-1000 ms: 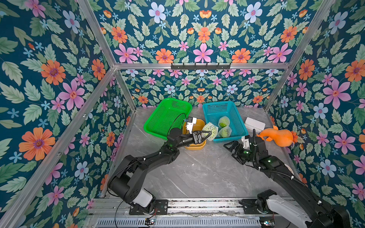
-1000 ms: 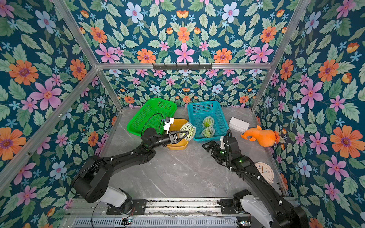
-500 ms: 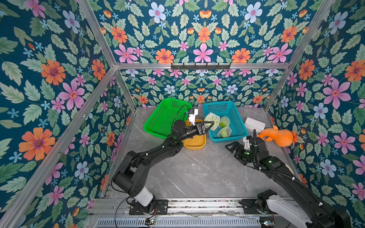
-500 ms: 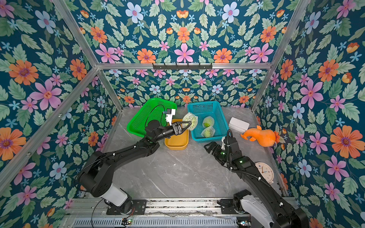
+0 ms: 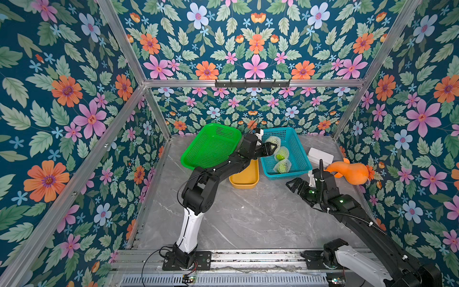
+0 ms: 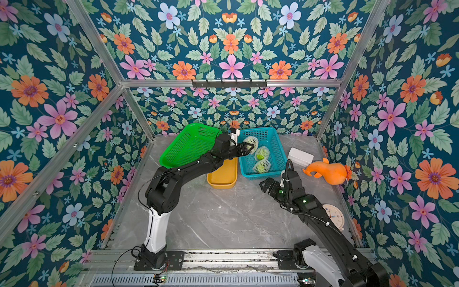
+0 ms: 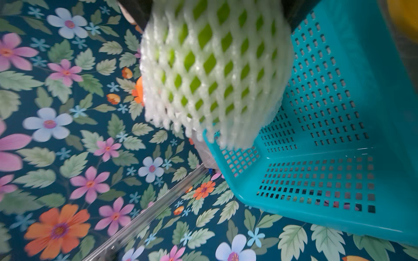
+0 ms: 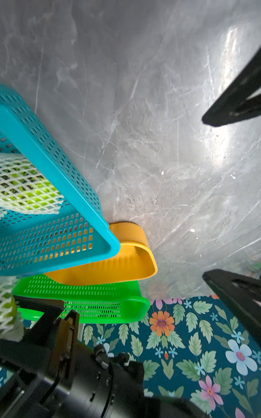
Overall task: Sleeve custard apples in foam nets
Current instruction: Place the custard apple in the basket.
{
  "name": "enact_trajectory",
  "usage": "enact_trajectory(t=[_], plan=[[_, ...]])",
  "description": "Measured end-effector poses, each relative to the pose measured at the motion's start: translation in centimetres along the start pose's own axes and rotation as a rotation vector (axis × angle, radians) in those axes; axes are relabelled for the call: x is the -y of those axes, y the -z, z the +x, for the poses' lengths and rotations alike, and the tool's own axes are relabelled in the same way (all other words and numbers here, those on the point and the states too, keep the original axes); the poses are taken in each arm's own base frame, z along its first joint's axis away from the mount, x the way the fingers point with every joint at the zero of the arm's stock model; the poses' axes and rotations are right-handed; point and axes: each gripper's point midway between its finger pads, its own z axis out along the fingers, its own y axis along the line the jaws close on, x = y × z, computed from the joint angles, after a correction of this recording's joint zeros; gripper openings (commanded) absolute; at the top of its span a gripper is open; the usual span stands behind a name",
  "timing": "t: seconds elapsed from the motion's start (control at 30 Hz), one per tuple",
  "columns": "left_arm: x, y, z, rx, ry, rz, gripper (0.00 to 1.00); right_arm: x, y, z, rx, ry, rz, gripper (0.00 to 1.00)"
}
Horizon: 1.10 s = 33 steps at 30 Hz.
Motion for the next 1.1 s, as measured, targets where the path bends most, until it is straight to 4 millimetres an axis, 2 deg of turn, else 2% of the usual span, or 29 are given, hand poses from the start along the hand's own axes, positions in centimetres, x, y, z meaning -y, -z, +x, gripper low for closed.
enact_trajectory(t=[0.17, 0.3, 0.4, 0.6, 0.93, 1.1], plan=[[-0.4, -2.0, 1.8, -0.074, -0.111, -0.1, 0.55, 0.8, -0.1, 0.0, -0.001, 0.014, 0.031, 0.99], [-2.3, -3.4, 3.1, -0.117, -0.182, -0.225, 0.55, 1.2, 0.2, -0.2, 0.015, 0.036, 0.05, 0.99], [-3.8, -3.8, 4.0, -0.14, -0.245, -0.326, 0.55, 1.2, 0.4, -0.5, 0.032, 0.041, 0.055, 0.99], [-4.6, -4.7, 4.7, -0.162, -0.342, -0.422, 0.55, 1.6, 0.2, -0.7, 0.038, 0.046, 0.075, 0.99], [-5.2, -4.9, 4.9, -0.179, -0.472, -0.55, 0.54, 1.9, 0.1, -0.6, 0.033, 0.057, 0.084, 0.99], [-5.4, -4.0, 5.2, -0.21, -0.52, -0.583, 0.56, 1.9, 0.0, -0.5, 0.032, 0.057, 0.085, 0.99]])
